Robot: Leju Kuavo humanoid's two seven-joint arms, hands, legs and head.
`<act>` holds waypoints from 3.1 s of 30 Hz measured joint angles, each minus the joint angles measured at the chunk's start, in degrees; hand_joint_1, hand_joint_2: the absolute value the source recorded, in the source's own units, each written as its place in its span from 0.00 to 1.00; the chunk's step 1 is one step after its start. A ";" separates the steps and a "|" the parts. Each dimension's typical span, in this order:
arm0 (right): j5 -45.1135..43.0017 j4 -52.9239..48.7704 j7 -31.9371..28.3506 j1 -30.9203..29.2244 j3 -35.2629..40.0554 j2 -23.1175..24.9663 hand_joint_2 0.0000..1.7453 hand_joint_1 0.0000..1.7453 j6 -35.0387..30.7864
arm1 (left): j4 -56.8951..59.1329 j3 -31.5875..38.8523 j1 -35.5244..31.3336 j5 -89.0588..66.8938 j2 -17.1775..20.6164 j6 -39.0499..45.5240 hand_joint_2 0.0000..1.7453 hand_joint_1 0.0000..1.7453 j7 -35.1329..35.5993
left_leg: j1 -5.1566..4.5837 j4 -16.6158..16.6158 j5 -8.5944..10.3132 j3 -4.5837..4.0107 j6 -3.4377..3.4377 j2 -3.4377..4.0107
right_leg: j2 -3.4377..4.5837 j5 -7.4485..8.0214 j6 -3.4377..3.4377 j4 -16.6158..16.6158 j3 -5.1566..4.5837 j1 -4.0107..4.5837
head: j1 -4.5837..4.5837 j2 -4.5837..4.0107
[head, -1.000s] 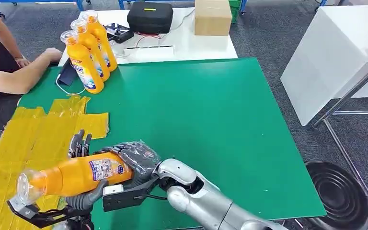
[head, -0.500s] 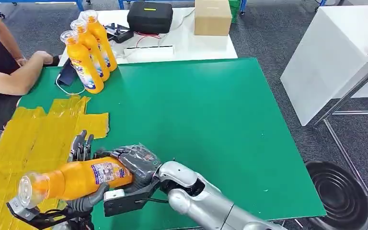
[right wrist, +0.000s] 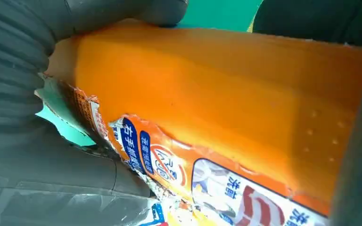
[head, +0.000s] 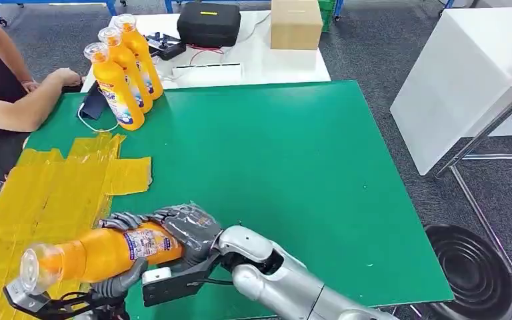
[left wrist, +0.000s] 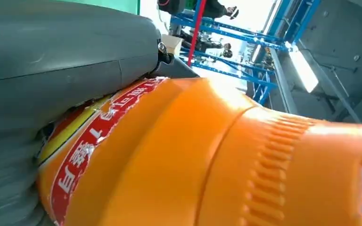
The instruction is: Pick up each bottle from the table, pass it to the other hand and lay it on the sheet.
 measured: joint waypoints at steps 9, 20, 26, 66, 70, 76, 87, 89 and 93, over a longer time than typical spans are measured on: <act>-0.02 -0.13 -0.04 0.02 0.13 0.00 1.00 0.98 0.07 | 0.00 0.26 0.07 0.07 0.00 -0.81 1.00 1.00 -0.33 | 0.00 0.00 0.00 0.00 0.00 0.00 | 0.00 0.00 0.00 0.00 0.00 0.00 | 0.00 0.00; 1.84 -1.49 0.90 2.29 -0.09 -1.12 0.00 0.00 -2.25 | -2.25 0.83 0.17 -15.06 0.00 11.56 1.00 1.00 -5.51 | 0.00 0.00 0.00 0.00 0.00 -0.01 | -0.01 0.00 0.00 0.00 0.00 0.00 | -0.02 0.00; 3.63 -8.09 2.41 6.94 -2.12 -4.11 0.00 0.00 -5.68 | -5.31 2.34 -0.51 -40.51 0.02 36.90 1.00 1.00 -5.60 | -0.01 0.00 -0.02 -0.01 0.01 -0.03 | -0.01 0.00 0.00 0.00 0.01 -0.01 | -0.02 0.00; -3.67 -33.94 -2.62 16.66 -19.61 -18.53 0.00 0.00 -9.22 | 25.81 -0.39 -7.06 -95.58 24.50 54.89 1.00 1.00 34.11 | 0.03 -0.06 0.10 0.25 -0.19 -0.10 | -0.05 0.09 -0.21 0.04 0.34 -0.03 | 0.00 0.00; -3.67 -33.94 -2.84 16.58 -19.61 -18.49 0.00 0.00 -8.68 | 27.54 1.25 -8.35 -95.56 24.50 52.67 1.00 0.00 29.87 | 0.05 -0.08 0.17 0.28 -0.26 -0.32 | -0.17 0.09 -0.23 0.05 0.43 -0.03 | -0.02 0.00; -3.63 -33.94 -3.04 16.34 -19.61 -18.29 0.00 0.00 -8.41 | 29.92 4.88 -9.39 -94.03 23.56 51.60 1.00 0.00 22.97 | 0.07 -0.10 0.21 0.49 -0.31 -0.33 | -0.18 0.11 -0.25 0.06 0.63 -0.03 | -0.02 0.00; -2.93 -33.94 -3.32 16.33 -19.58 -18.25 0.00 0.00 -8.20 | 30.29 10.29 -9.13 -85.38 20.72 50.53 1.00 0.00 12.81 | 0.08 -0.09 0.26 0.46 -0.36 -0.33 | -0.17 0.20 -0.38 0.09 0.58 -0.02 | -0.02 0.00; -2.69 -33.94 -3.41 16.33 -19.58 -18.16 0.00 0.00 -8.07 | 29.46 11.08 -8.83 -83.46 20.11 50.03 1.00 0.00 10.80 | 0.07 -0.08 0.26 0.47 -0.36 -0.33 | -0.17 0.20 -0.38 0.09 0.53 -0.02 | -0.02 0.00; -2.62 -33.92 -3.43 16.33 -19.56 -17.81 0.00 0.00 -8.00 | 28.22 12.17 -8.11 -80.19 19.13 48.85 1.00 0.00 8.44 | 0.05 -0.07 0.26 0.38 -0.35 -0.33 | -0.17 0.20 -0.38 0.09 0.41 -0.02 | -0.02 0.00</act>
